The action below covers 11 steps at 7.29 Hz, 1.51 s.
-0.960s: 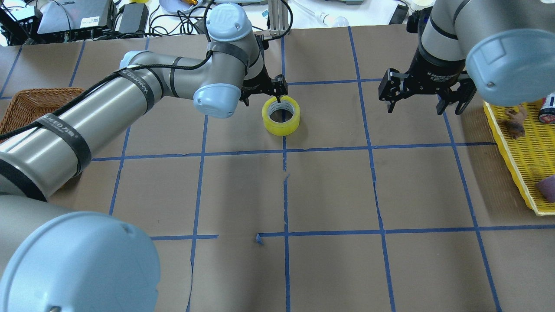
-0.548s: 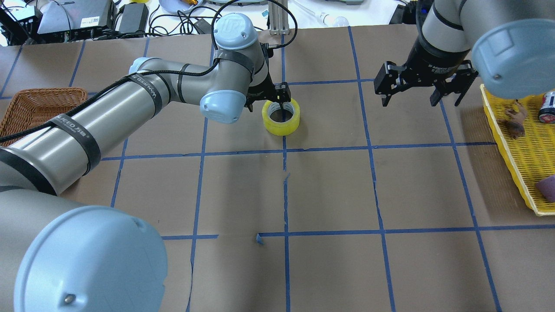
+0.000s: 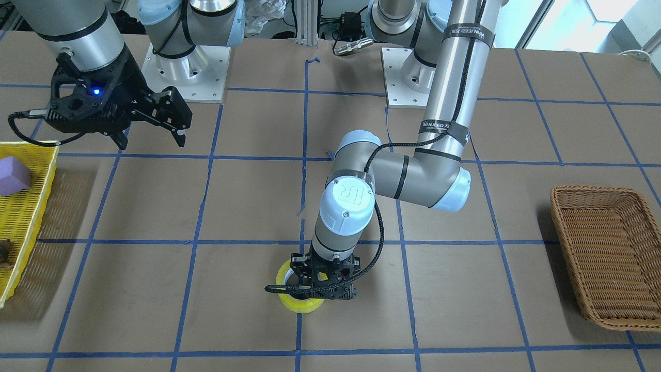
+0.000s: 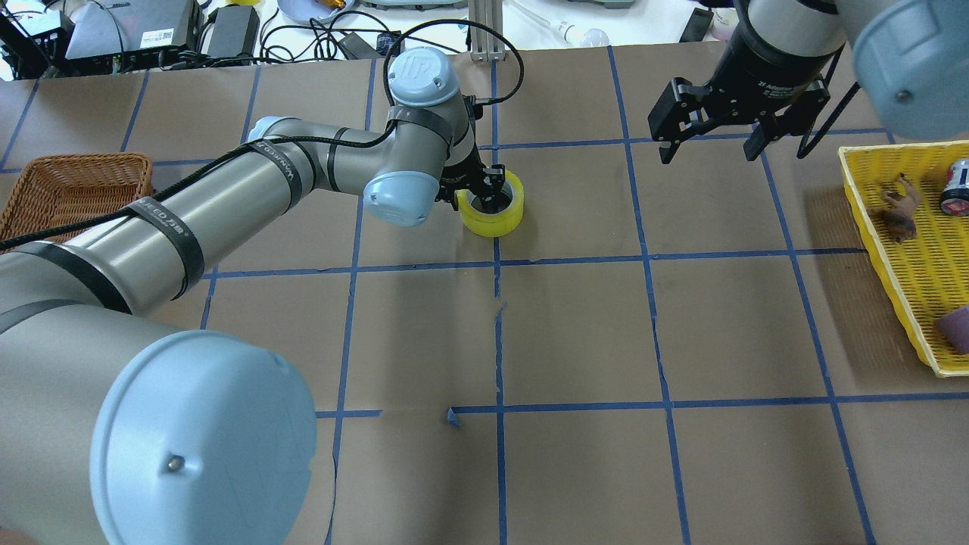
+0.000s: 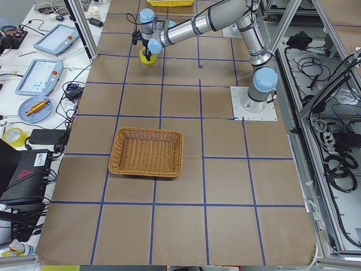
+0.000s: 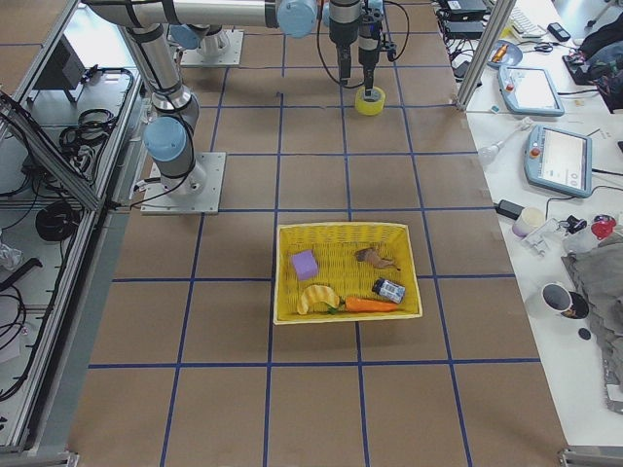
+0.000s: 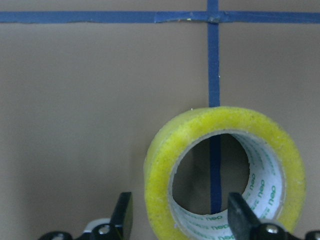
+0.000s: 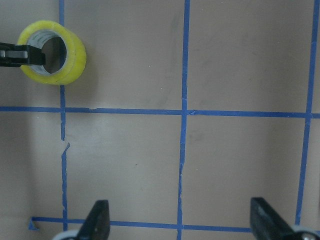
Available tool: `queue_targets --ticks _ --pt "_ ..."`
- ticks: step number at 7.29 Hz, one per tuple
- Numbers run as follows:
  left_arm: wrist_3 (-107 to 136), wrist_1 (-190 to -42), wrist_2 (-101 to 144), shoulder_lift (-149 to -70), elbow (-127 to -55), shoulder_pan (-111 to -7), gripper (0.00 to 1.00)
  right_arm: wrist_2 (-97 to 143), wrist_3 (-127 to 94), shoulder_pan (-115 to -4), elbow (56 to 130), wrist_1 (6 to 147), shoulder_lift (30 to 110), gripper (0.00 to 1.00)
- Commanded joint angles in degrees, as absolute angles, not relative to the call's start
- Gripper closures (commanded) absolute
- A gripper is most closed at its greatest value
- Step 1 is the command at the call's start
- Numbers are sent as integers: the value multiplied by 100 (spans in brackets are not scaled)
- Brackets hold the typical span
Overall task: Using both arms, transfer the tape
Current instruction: 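Carry the tape roll with the left gripper over the wicker basket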
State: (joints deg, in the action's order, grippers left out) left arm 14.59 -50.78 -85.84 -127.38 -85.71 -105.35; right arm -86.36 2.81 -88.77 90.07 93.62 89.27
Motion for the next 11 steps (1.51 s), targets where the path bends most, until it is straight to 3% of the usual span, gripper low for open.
queue_targets --ticks 1,3,5,8,11 --pt "1476 -5071 -8552 -12701 -8552 -10529 100 -8796 281 -8877 9017 9291 8921 0" --pt "1424 -5341 -8578 -12421 -8482 -10338 100 -8956 281 -8894 9018 9088 8930 0" --pt "369 -6901 -8622 -11737 -8088 -9610 100 -8973 281 -8912 9009 9088 8930 0" --pt "-1670 -7838 -8877 -11076 -7928 -8047 100 -8974 378 -8912 9026 9079 8921 0" --pt "-3554 -7998 -8868 -10951 -7963 -6580 100 -8974 439 -8903 9026 9079 8886 0"
